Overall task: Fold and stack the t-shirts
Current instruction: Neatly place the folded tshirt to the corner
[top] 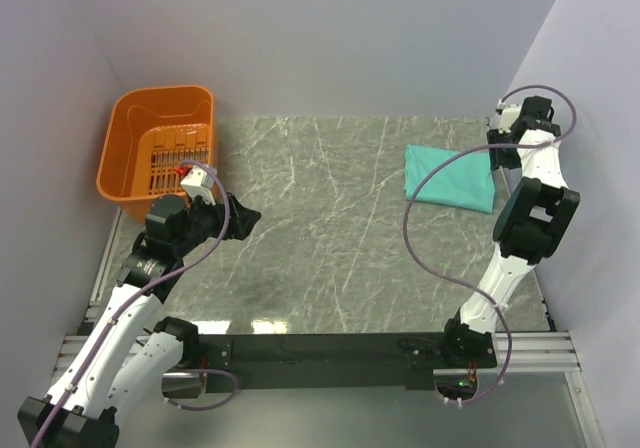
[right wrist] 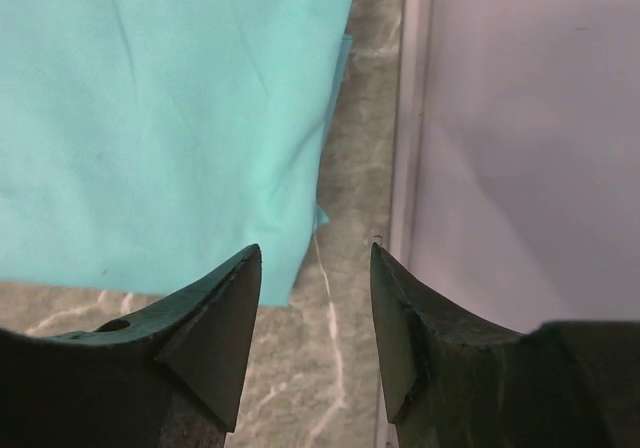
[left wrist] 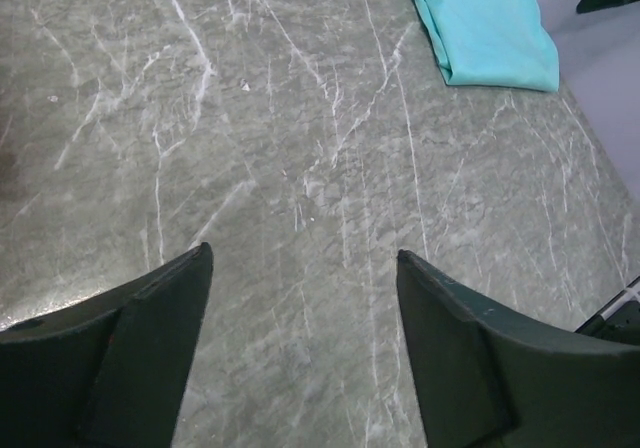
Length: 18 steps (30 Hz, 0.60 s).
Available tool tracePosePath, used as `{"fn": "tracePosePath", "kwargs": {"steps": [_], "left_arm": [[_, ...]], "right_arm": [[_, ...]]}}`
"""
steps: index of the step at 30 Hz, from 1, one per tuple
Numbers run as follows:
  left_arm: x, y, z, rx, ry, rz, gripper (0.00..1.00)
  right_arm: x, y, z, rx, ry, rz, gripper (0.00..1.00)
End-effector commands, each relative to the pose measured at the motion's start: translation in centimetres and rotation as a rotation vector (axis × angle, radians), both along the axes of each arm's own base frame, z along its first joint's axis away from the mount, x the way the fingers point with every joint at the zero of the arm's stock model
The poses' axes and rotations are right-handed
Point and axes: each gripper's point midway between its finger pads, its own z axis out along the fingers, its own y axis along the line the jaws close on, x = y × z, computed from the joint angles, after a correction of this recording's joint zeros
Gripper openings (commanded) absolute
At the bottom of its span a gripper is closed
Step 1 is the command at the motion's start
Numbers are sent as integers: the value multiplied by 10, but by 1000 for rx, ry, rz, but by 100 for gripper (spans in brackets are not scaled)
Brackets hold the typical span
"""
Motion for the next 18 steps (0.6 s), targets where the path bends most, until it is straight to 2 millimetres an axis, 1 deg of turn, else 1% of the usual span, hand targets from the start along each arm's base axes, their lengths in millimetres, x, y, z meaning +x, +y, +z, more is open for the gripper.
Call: {"fn": "tracePosePath", "kwargs": {"steps": [1, 2, 3, 4, 5, 6, 7, 8, 9, 10, 11, 12, 13, 14, 15, 16, 17, 18], "left_arm": [[3, -5, 31, -31, -86, -28, 83], [4, -5, 35, -48, -90, -18, 88], [7, -2, 35, -51, -89, 8, 99], [9, -1, 35, -54, -88, 20, 99], [10, 0, 35, -49, -92, 28, 100], [12, 1, 34, -44, -91, 37, 99], [14, 3, 32, -36, -85, 45, 99], [15, 4, 36, -23, -94, 47, 100], [16, 7, 33, -9, -77, 64, 100], [19, 14, 36, 10, -80, 103, 100], [21, 19, 35, 29, -75, 126, 99], [20, 24, 29, 50, -52, 152, 99], [22, 32, 32, 63, -53, 196, 99], [21, 33, 30, 66, -44, 198, 100], [19, 33, 29, 68, -40, 196, 99], [16, 34, 25, 72, -32, 195, 99], [15, 37, 23, 78, -27, 208, 99], [14, 40, 20, 84, -24, 221, 99]], "right_arm": [[-9, 10, 51, -54, -78, 64, 55], [-14, 24, 48, -17, -71, 121, 56], [-20, 32, 49, 4, -68, 155, 56], [-31, 46, 64, 23, -90, 207, 57], [-42, 61, 54, 66, -83, 259, 57], [-49, 69, 57, 84, -102, 281, 58], [-60, 78, 79, 71, -167, 306, 58], [-70, 85, 68, 82, -173, 309, 58], [-76, 92, 73, 89, -212, 322, 61], [-80, 96, 101, 45, -320, 332, 61], [-92, 102, 88, 66, -320, 315, 63], [-97, 105, 93, 58, -361, 316, 69], [-102, 108, 121, 9, -470, 326, 72], [-112, 112, 110, 35, -479, 294, 77], [-117, 111, 116, 38, -524, 258, 94], [-124, 113, 142, 55, -634, 199, 100], [-131, 113, 136, 89, -645, 151, 100], [-137, 109, 141, 112, -675, 107, 100]]}}
